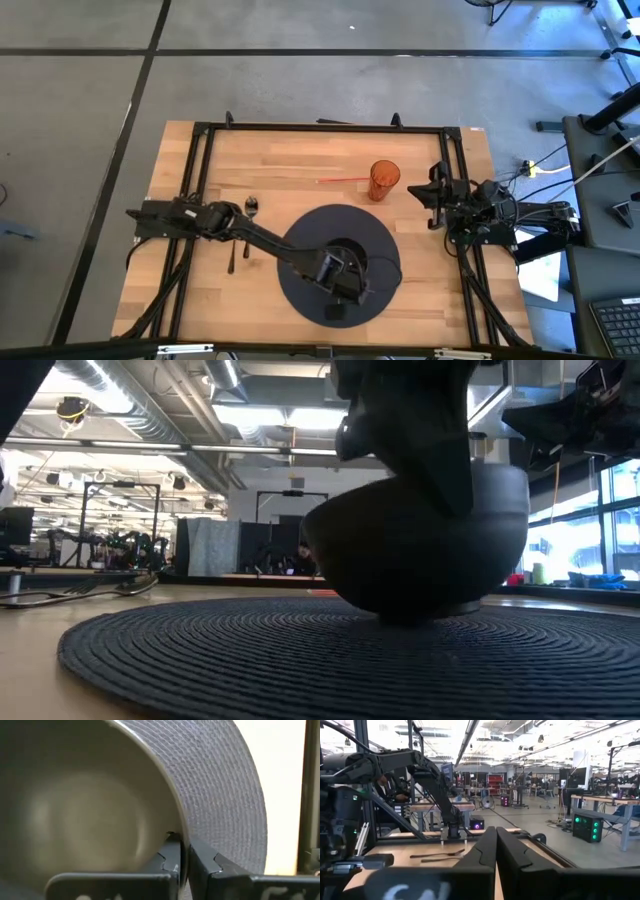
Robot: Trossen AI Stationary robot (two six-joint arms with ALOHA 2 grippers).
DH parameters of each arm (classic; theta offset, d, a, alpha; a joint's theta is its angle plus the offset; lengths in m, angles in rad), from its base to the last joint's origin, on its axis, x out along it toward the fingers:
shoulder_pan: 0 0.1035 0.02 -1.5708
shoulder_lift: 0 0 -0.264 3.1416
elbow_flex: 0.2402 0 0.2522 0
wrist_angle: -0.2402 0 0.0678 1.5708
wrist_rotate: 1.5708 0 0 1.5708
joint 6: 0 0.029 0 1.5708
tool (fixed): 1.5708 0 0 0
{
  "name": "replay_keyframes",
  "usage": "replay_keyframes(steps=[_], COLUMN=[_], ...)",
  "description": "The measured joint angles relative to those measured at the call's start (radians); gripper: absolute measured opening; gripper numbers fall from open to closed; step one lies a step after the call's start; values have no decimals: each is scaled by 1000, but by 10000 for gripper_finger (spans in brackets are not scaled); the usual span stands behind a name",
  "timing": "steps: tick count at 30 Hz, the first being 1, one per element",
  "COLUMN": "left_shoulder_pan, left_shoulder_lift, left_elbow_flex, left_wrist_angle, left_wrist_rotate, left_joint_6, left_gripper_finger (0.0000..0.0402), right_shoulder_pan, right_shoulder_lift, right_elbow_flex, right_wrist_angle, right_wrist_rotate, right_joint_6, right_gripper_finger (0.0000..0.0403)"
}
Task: Pick & Place Utensil
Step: Put the black bowl on the blue mat, then put the orange straw into the orange cup
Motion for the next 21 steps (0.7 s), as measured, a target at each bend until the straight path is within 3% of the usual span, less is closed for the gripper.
replay_keyframes(steps=[6,14,16,19,21], left_shoulder_pan=[5,12,6,-45,-78], left_shoulder_lift=[-6,-112,-176,-279,-366], left_elbow_flex=[-4,-5,-5,-7,-43], left_wrist_angle=[-6,-32,-94,-204,-227], left_wrist_rotate=[43,49,-40,-380,-542], left_joint_6=[5,41,60,109,114], left_gripper_finger=[61,122,125,117,106], right_shoulder_pan=[0,0,0,0,0], right_shoulder_lift=[0,0,0,0,0], right_elbow_flex=[0,0,0,0,0], right_wrist_angle=[-12,-14,-14,-21,-22], right_wrist_rotate=[0,0,0,-9,-11], right_joint_6=[-1,0,0,18,28], right_gripper_finger=[5,5,5,5,5])
